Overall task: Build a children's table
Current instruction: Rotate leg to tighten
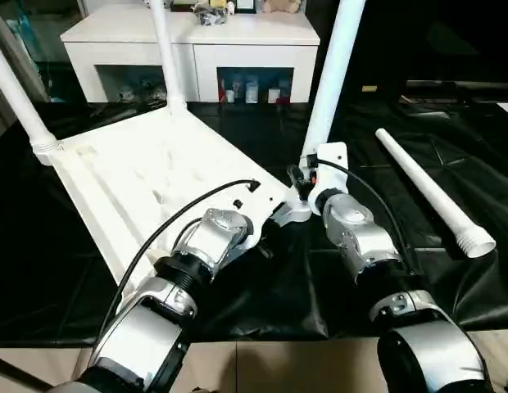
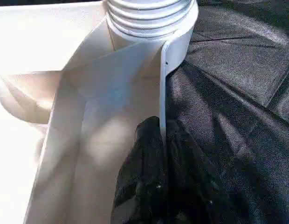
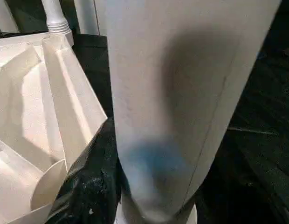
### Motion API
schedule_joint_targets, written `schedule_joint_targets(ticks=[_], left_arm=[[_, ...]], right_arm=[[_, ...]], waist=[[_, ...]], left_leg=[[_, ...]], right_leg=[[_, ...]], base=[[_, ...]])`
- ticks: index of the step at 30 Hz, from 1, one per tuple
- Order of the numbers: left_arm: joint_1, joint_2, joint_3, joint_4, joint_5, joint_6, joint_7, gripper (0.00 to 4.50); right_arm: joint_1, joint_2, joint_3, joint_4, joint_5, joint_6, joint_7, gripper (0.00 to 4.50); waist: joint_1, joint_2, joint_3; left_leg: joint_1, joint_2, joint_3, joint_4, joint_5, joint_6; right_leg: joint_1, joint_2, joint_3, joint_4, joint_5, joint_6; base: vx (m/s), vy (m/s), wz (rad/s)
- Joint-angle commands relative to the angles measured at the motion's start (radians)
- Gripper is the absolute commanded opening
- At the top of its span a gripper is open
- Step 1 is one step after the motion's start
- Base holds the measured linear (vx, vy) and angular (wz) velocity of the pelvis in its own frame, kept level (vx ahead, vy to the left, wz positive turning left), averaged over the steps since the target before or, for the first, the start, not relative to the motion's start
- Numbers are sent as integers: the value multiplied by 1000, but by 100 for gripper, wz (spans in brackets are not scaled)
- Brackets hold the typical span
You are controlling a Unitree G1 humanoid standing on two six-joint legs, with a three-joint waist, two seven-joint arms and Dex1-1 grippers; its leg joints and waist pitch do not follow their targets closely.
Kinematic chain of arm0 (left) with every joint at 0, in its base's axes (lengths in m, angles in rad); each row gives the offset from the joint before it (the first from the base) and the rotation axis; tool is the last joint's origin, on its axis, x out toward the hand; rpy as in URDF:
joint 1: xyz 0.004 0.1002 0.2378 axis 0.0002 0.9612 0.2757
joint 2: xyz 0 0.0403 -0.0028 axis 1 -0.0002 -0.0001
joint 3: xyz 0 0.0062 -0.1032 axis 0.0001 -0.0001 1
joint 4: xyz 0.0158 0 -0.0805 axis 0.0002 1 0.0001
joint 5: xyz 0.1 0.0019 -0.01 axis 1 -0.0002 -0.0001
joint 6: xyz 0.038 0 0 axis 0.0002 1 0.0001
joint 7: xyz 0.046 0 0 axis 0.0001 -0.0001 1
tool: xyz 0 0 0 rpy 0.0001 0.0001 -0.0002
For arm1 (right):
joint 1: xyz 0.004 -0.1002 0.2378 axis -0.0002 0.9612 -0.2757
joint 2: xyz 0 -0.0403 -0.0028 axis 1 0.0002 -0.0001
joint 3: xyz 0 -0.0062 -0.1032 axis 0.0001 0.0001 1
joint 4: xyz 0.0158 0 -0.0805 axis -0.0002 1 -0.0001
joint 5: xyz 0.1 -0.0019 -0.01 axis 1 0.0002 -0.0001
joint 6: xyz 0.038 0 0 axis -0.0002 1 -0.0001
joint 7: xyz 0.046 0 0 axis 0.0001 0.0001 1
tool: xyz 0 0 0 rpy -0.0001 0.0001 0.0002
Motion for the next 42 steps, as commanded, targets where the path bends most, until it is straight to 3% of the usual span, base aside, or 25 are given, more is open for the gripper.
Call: schedule_joint_targets(ticks=[1, 4, 6, 7, 8, 9, 10, 11, 12, 13, 14, 15, 16, 17, 18, 19, 20, 21, 22, 23, 24, 29, 32, 36, 42], left_arm=[[-25, 1, 7, -2, 11, -13, 20, 0], [-29, 3, 10, 10, 9, -29, 16, 0], [-30, 6, 13, 13, 7, -42, 14, 0], [-31, 8, 15, 13, 6, -47, 13, 0], [-31, 9, 16, 13, 6, -50, 12, 0], [-30, 12, 15, 11, 8, -53, 9, 0], [-30, 14, 16, 12, 10, -56, 7, 0], [-30, 16, 17, 10, 10, -58, 4, 0], [-29, 19, 19, 9, 11, -59, 2, 0], [-28, 21, 19, 7, 11, -61, 0, 0], [-29, 23, 19, 7, 11, -62, 0, 0], [-29, 24, 20, 10, 11, -66, -2, 0], [-30, 24, 20, 12, 11, -69, -2, 0], [-31, 24, 20, 14, 11, -72, -2, 0], [-31, 24, 20, 15, 10, -73, -2, 0], [-32, 24, 21, 16, 10, -74, -3, 0], [-34, 23, 22, 19, 10, -78, -3, 0], [-35, 23, 22, 21, 9, -81, -4, 0], [-36, 23, 22, 22, 9, -82, -5, 0], [-37, 23, 23, 23, 10, -84, -7, 0], [-37, 23, 23, 23, 10, -84, -7, 0], [-29, 36, 16, 12, 14, -97, -34, 0], [-21, 49, 12, 4, 16, -106, -48, 0], [-12, 62, 12, -9, 16, -107, -59, 0], [17, 92, 3, -51, 17, -116, -104, 0]], right_arm=[[63, 3, -4, 118, -8, 54, 2, 184], [47, 3, -4, 143, -21, 19, 7, 184], [41, 7, -17, 143, -5, 5, 26, 184], [38, 7, -20, 141, 0, -1, 35, 184], [36, 6, -21, 140, 2, -4, 39, 240], [33, 5, -22, 137, 3, -15, 43, 254], [29, 4, -25, 138, 5, -23, 51, 254], [24, 3, -28, 138, 7, -29, 59, 260], [19, 2, -31, 140, 8, -36, 64, 273], [16, 1, -33, 141, 9, -44, 66, 287], [13, -1, -34, 142, 10, -48, 72, 296], [8, -3, -34, 145, 6, -61, 75, 307], [6, -5, -34, 146, 4, -69, 75, 319], [4, -5, -36, 146, 5, -76, 78, 319], [2, -5, -39, 147, 6, -78, 79, 340], [2, -5, -40, 148, 6, -79, 79, 340], [-2, -7, -46, 150, 5, -83, 76, 345], [-3, -8, -47, 153, 2, -85, 76, 352], [-4, -9, -47, 155, 1, -86, 77, 363], [-5, -11, -50, 156, 2, -97, 86, 373], [-5, -11, -50, 156, 2, -98, 87, 381], [12, -20, -50, 119, 16, -136, 162, 421], [27, -30, -40, 87, 14, -143, 203, 421], [46, -43, -31, 50, 17, -148, 244, 421], [93, -85, -5, -51, 6, -134, 335, 421]], waist=[[-9, 9, -33], [-7, 14, -31], [3, 11, -34], [7, 1, -36], [6, -9, -37], [8, -20, -28], [12, -16, -23], [9, 19, -19], [-1, 32, -18], [10, 53, -21], [28, 50, -16], [26, -24, -48], [26, -24, -48], [53, -48, -49], [77, -34, -46], [86, -13, -53], [88, 2, -62], [70, 10, -62], [71, 8, -67], [69, 2, -67], [69, 3, -63], [67, 5, -58], [67, 4, -60], [67, 0, -63], [66, -5, -62]], left_leg=[[65, 82, -60, -110, -830, -114], [51, 90, -54, -134, -865, -126], [38, 93, -30, -166, -870, -130], [53, 84, -19, -151, -819, -126], [83, 70, -24, -106, -770, -117], [108, 52, -42, -21, -612, -50], [94, 55, -53, -5, -521, -24], [25, 89, -83, -72, -518, -40], [8, 109, -94, -108, -628, -73], [-36, 131, -86, -202, -872, -151], [-39, 128, -57, -226, -932, -166], [75, 92, -30, -136, -690, -172], [75, 92, -30, -136, -690, -172], [73, 72, -39, -1, -363, -60], [-13, 86, -64, 0, -81, 41], [-43, 81, -65, -36, 67, 54], [-13, 95, -59, -43, 52, 55], [-10, 107, -57, -53, -46, 61], [-8, 101, -47, -51, -130, 41], [-7, 99, -45, -50, -147, 43], [-14, 94, -43, -49, -159, 55], [-11, 97, -40, -55, -220, 47], [-11, 99, -41, -56, -209, 44], [-12, 95, -37, -48, -153, 74], [-13, 96, -36, -43, -130, 99]], right_leg=[[-17, -30, -3, -79, -556, -64], [-5, -20, -13, -59, -523, -69], [9, -4, -11, -19, -466, -93], [-7, -19, 3, -36, -498, -100], [-37, -43, 6, -78, -568, -92], [-56, -105, 4, -148, -737, -63], [-34, -129, 3, -161, -791, -52], [46, -79, -46, -105, -736, -10], [58, -51, -52, -70, -612, -13], [101, 5, -54, 108, -260, -77], [89, 27, -55, 133, -135, -95], [0, -36, 22, 54, -288, -132], [0, -36, 22, 54, -288, -132], [-21, -149, 73, -59, -535, -163], [46, -172, 91, -40, -474, -197], [60, -94, 37, 2, -294, -190], [36, -68, 27, 9, -216, -197], [24, -46, 28, 27, -85, -226], [26, -42, 30, 30, -30, -248], [26, -43, 31, 31, -6, -259], [29, -46, 33, 29, 10, -271], [31, -47, 33, 14, -97, -250], [32, -47, 35, 17, -80, -244], [35, -47, 33, 24, -4, -262], [37, -46, 32, 23, -25, -263]], base=[[0, 0, 0], [0, 0, 0], [0, 0, 0], [4, -58, 13], [4, -58, 13], [0, 0, 0], [56, 13, -29], [56, 13, -29], [74, 56, -35], [-35, 51, -5], [-35, 51, -5], [14, -32, 28], [72, -123, 27], [72, -123, 27], [61, -99, -17], [69, -36, -24], [69, -36, -24], [0, 0, 0], [0, 0, 0], [0, 0, 0], [0, 0, 0], [0, 0, 0], [0, 0, 0], [0, 0, 0], [0, 0, 0]])
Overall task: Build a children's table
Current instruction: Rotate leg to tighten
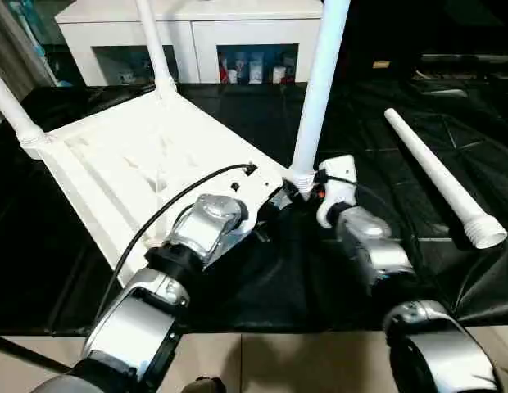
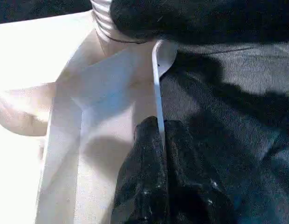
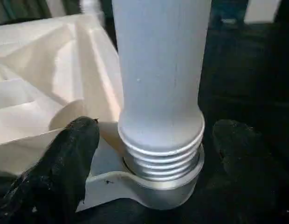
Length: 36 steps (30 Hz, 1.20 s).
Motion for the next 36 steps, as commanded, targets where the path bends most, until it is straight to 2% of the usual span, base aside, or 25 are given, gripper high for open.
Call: schedule_joint_targets(ticks=[1, 4, 6, 7, 10, 16, 20, 27, 31, 36], left_arm=[[35, 23, -9, -9, 10, -27, -18, 0], [60, 44, -15, -49, 4, -47, -59, 0], [91, 75, -21, -95, -4, -76, -107, 0], [111, 95, -24, -128, -15, -101, -150, 0], [144, 122, -24, -190, -44, -116, -224, 0], [217, 201, -53, -342, -93, -157, -402, 0], [248, 250, -78, -416, -108, -155, -495, 0], [262, 270, -75, -461, -108, -142, -536, 0], [265, 271, -78, -474, -106, -135, -538, 0], [270, 271, -77, -490, -106, -127, -542, 0]], right_arm=[[14, -13, 11, -45, 0, 19, 23, 421], [44, -43, 19, -112, -2, 52, 62, 421], [89, -91, 43, -204, 25, 111, 177, 421], [123, -132, 65, -265, 55, 154, 278, 421], [177, -199, 103, -351, 78, 181, 416, 421], [220, -296, 123, -448, 104, 216, 553, 421], [234, -333, 142, -486, 92, 196, 608, 421], [248, -346, 206, -496, 57, 156, 677, 421], [227, -320, 208, -464, 42, 134, 648, 421], [202, -295, 199, -425, 38, 109, 617, 421]], waist=[[8, -23, -73], [8, -25, -73], [9, -31, -71], [10, -30, -72], [15, -35, -71], [20, -32, -71], [29, -29, -73], [33, -31, -65], [33, -34, -64], [34, -31, -65]], left_leg=[[28, 56, -21, -44, -184, 130], [28, 57, -21, -43, -173, 134], [26, 56, -20, -41, -165, 145], [28, 56, -19, -40, -166, 150], [26, 57, -17, -37, -168, 153], [31, 61, -14, -37, -173, 137], [34, 64, -13, -37, -170, 128], [35, 63, -13, -39, -204, 106], [34, 61, -13, -38, -192, 107], [35, 60, -12, -34, -168, 116]], right_leg=[[46, -63, 49, -76, 0, -251], [46, -61, 50, -73, 1, -248], [49, -60, 51, -73, 14, -244], [49, -60, 51, -73, 9, -241], [48, -62, 52, -74, -12, -229], [38, -59, 55, -71, -55, -236], [34, -58, 56, -65, -50, -236], [30, -60, 60, -67, -77, -232], [30, -60, 61, -65, -59, -234], [31, -57, 60, -60, -28, -245]], base=[[0, 0, 0], [0, 0, 0], [0, 0, 0], [0, 0, 0], [0, 0, 0], [0, 0, 0], [0, 0, 0], [0, 0, 0], [0, 0, 0], [0, 0, 0]])
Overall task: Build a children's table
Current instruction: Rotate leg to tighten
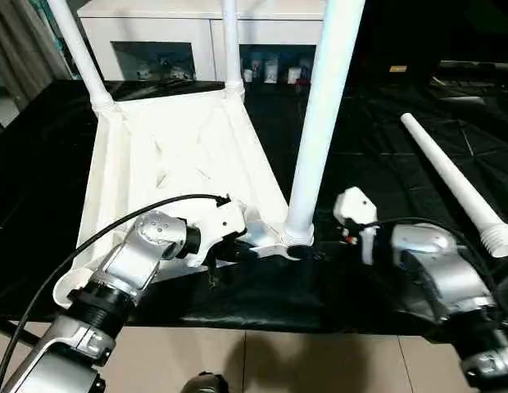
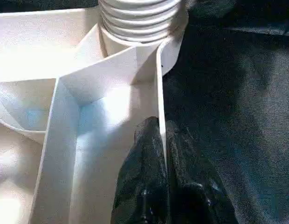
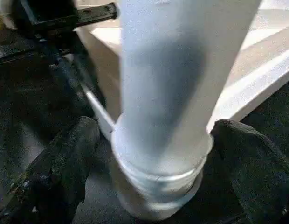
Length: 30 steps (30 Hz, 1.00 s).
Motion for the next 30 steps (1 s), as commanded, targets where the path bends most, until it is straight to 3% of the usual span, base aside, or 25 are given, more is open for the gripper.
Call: schedule_joint_targets(ticks=[1, 9, 10, 12, 22, 30], left_arm=[[-4, -15, -2, -63, -39, -17, -30, 0], [-7, -13, -1, -59, -35, -16, -29, 0], [-7, -13, -1, -59, -35, -16, -29, 0], [-8, -13, 0, -59, -35, -14, -29, 0], [-7, -8, 1, -57, -34, -14, -34, 0], [-8, -2, 0, -54, -32, -15, -38, 0]], right_arm=[[-18, 2, -4, 16, -5, -17, -8, 421], [-23, 19, 3, 42, -14, -40, -5, 421], [-23, 20, 3, 44, -14, -42, -7, 395], [-25, 27, 1, 50, -12, -45, -8, 395], [-30, 42, 1, 74, -7, -56, 4, 305], [-31, 50, 1, 90, -16, -67, 2, 274]], waist=[[-8, -21, -71], [-5, -21, -70], [-5, -20, -70], [-4, -20, -71], [-4, -18, -72], [-4, -16, -73]], left_leg=[[38, 60, -26, -50, -160, 104], [39, 60, -26, -51, -180, 96], [39, 61, -26, -51, -181, 95], [39, 60, -26, -50, -170, 98], [39, 60, -26, -48, -171, 99], [39, 60, -27, -49, -184, 90]], right_leg=[[32, -53, 50, -66, -28, -245], [32, -54, 51, -67, -40, -243], [32, -54, 51, -67, -41, -243], [32, -53, 50, -65, -25, -245], [33, -53, 49, -63, -13, -251], [33, -53, 50, -63, -20, -250]], base=[[0, 0, 0], [0, 0, 0], [0, 0, 0], [0, 0, 0], [0, 0, 0], [0, 0, 0]])
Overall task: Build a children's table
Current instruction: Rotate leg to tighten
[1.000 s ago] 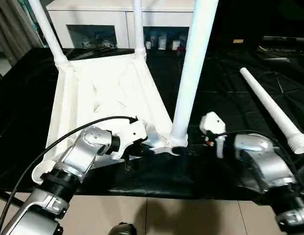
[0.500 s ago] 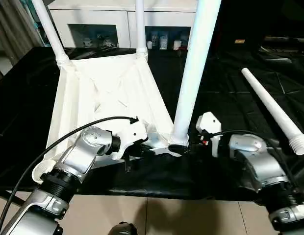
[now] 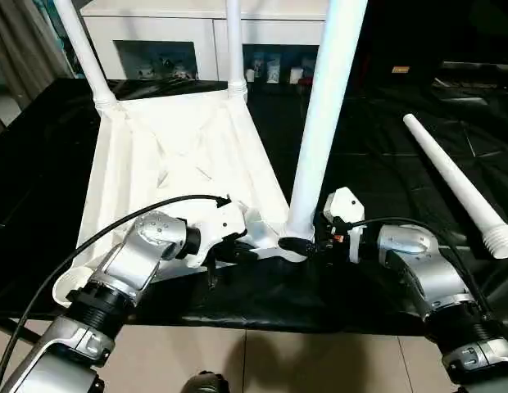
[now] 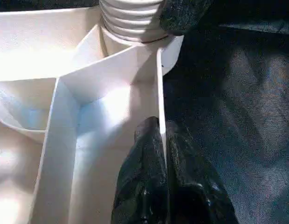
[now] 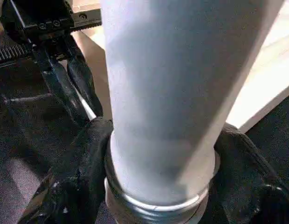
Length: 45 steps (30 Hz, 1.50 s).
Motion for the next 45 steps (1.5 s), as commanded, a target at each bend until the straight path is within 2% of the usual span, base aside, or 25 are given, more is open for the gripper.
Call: schedule_joint_targets(ticks=[1, 7, 10, 12, 13, 15, 17, 18, 19, 20, 21, 22, 24, 25, 27, 28, 32, 36, 38, 39, 40, 42, 44, 45], left_arm=[[-8, -8, 3, -51, -33, -17, -27, 0], [-5, -20, 11, -45, -40, -4, -14, 0], [-19, -47, 27, -7, -28, 14, 49, 0], [-41, -84, 47, 45, -19, 33, 120, 0], [-64, -116, 60, 96, -8, 44, 181, 0], [-94, -153, 69, 152, 3, 59, 244, 0], [-117, -177, 79, 190, 10, 67, 295, 0], [-156, -215, 93, 250, 23, 95, 379, 0], [-187, -243, 103, 295, 32, 117, 443, 0], [-216, -269, 110, 337, 39, 139, 498, 0], [-252, -306, 122, 389, 44, 171, 571, 0], [-268, -322, 122, 411, 48, 177, 600, 0], [-283, -340, 120, 437, 56, 169, 622, 0], [-303, -365, 108, 473, 71, 155, 647, 0], [-307, -368, 102, 482, 77, 151, 652, 0], [-306, -368, 99, 484, 79, 144, 651, 0], [-314, -365, 97, 509, 84, 122, 653, 0], [-323, -347, 104, 530, 81, 93, 643, 0], [-323, -339, 103, 526, 78, 79, 628, 0], [-322, -335, 101, 522, 78, 70, 617, 0], [-320, -332, 100, 519, 79, 62, 608, 0], [-306, -315, 90, 492, 81, 49, 570, 0], [-290, -296, 80, 461, 83, 44, 537, 0], [-284, -288, 74, 450, 84, 27, 518, 0]], right_arm=[[-11, 3, 1, 10, -8, -11, 2, 274], [4, 12, -7, 29, -11, 4, -26, 272], [6, 31, -32, 66, -16, 32, -101, 272], [6, 61, -59, 109, -25, 65, -205, 272], [7, 91, -79, 140, -29, 96, -290, 272], [5, 131, -96, 169, -31, 115, -372, 272], [-1, 154, -104, 190, -38, 119, -430, 272], [-17, 192, -118, 225, -46, 124, -522, 272], [-32, 221, -130, 254, -50, 130, -594, 272], [-51, 250, -144, 286, -51, 141, -667, 272], [-81, 287, -166, 335, -49, 159, -774, 272], [-98, 304, -179, 362, -44, 165, -822, 272], [-119, 323, -197, 390, -37, 168, -864, 272], [-156, 348, -214, 431, -37, 162, -922, 272], [-164, 352, -213, 440, -43, 158, -931, 272], [-174, 354, -217, 446, -42, 154, -938, 272], [-203, 359, -233, 475, -49, 142, -959, 272], [-236, 361, -247, 496, -32, 72, -892, 272], [-240, 359, -250, 480, -20, 46, -853, 272], [-242, 356, -250, 473, -17, 32, -842, 328], [-245, 354, -250, 469, -17, 21, -834, 342], [-246, 336, -239, 441, -18, 7, -795, 361], [-243, 315, -227, 409, -16, 4, -750, 376], [-242, 307, -225, 400, -18, 0, -729, 385]], waist=[[-9, -16, -74], [-10, -12, -76], [-12, -11, -75], [-18, -10, -72], [-21, -11, -73], [-27, -10, -71], [-33, -12, -68], [-35, -6, -66], [-38, -8, -61], [-41, -5, -61], [-41, -6, -62], [-43, -5, -61], [-48, -4, -64], [-55, -2, -65], [-57, -3, -66], [-57, -6, -65], [-55, -9, -64], [-54, -11, -62], [-53, -12, -63], [-52, -12, -65], [-52, -12, -66], [-52, -13, -65], [-57, -14, -68], [-55, -16, -72]], left_leg=[[39, 60, -28, -55, -184, 87], [40, 60, -28, -56, -194, 77], [41, 61, -29, -58, -214, 67], [44, 58, -28, -63, -251, 41], [44, 58, -31, -65, -276, 22], [49, 58, -32, -69, -320, -5], [48, 57, -35, -73, -359, -19], [52, 55, -35, -75, -387, -31], [61, 53, -35, -77, -438, -53], [64, 51, -37, -76, -463, -65], [71, 53, -44, -77, -496, -87], [69, 53, -49, -82, -516, -95], [61, 52, -52, -89, -519, -91], [62, 52, -52, -92, -531, -93], [67, 51, -50, -92, -543, -90], [63, 49, -50, -93, -534, -78], [65, 50, -47, -91, -534, -63], [65, 49, -48, -91, -553, -61], [64, 50, -48, -91, -540, -57], [63, 50, -47, -92, -529, -54], [58, 51, -45, -93, -500, -44], [53, 50, -45, -93, -485, -31], [37, 50, -48, -96, -439, -21], [41, 51, -44, -92, -410, -12]], right_leg=[[34, -53, 48, -66, -21, -250], [33, -52, 48, -65, -18, -254], [33, -52, 48, -66, -38, -255], [29, -52, 51, -74, -85, -254], [33, -56, 50, -77, -121, -249], [28, -56, 52, -83, -170, -235], [28, -57, 53, -89, -218, -213], [25, -58, 56, -92, -257, -203], [17, -59, 58, -101, -324, -194], [13, -62, 60, -104, -365, -191], [12, -63, 59, -108, -401, -178], [15, -63, 57, -111, -412, -164], [20, -58, 55, -111, -370, -150], [19, -55, 53, -111, -348, -150], [17, -56, 53, -116, -324, -151], [19, -56, 54, -117, -311, -152], [14, -58, 58, -120, -319, -152], [12, -63, 57, -127, -372, -138], [13, -63, 58, -127, -363, -138], [14, -63, 58, -126, -349, -139], [16, -60, 58, -121, -306, -148], [20, -59, 57, -118, -283, -155], [32, -59, 53, -112, -269, -152], [28, -58, 55, -111, -236, -163]], base=[[0, 0, 0], [0, 0, 0], [0, 0, 0], [0, 0, 0], [0, 0, 0], [0, 0, 0], [0, 0, 0], [0, 0, 0], [0, 0, 0], [0, 0, 0], [-55, 17, -2], [0, 0, 0], [0, 0, 0], [0, 0, 0], [0, 0, 0], [0, 0, 0], [0, 0, 0], [0, 0, 0], [0, 0, 0], [0, 0, 0], [0, 0, 0], [0, 0, 0], [0, 0, 0], [0, 0, 0]])
